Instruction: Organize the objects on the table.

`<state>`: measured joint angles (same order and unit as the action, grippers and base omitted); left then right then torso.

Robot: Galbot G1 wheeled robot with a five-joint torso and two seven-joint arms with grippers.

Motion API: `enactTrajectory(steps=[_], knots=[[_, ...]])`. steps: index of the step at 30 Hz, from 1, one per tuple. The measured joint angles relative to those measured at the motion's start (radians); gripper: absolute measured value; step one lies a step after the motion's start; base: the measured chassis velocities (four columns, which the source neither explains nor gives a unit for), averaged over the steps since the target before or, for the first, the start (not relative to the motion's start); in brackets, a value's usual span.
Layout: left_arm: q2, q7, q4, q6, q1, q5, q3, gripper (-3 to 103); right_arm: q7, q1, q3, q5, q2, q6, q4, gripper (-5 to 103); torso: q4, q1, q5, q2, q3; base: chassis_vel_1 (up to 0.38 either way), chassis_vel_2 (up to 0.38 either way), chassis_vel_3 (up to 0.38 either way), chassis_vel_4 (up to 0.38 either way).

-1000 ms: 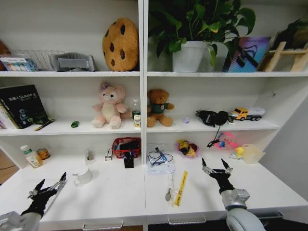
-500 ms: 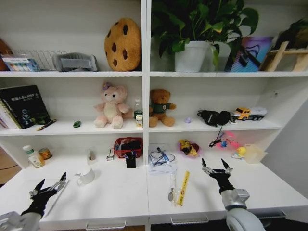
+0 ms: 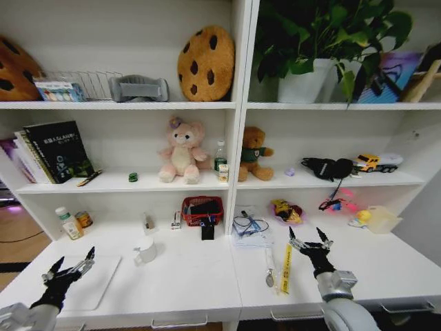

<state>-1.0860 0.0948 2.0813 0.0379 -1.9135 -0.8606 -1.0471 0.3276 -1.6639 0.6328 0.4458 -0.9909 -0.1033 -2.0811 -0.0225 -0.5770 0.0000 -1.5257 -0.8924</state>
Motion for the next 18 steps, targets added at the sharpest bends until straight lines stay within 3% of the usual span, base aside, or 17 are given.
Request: enactTrajectory(steps=[18], knots=[[0.0,0.0,0.0,0.0,0.0,0.0,0.0,100,0.0,0.0,0.0,0.0,0.0,0.0,0.0,100,-0.0003,0.0,0.0002,0.0,0.0,0.158,0.164,-0.17,-0.167]])
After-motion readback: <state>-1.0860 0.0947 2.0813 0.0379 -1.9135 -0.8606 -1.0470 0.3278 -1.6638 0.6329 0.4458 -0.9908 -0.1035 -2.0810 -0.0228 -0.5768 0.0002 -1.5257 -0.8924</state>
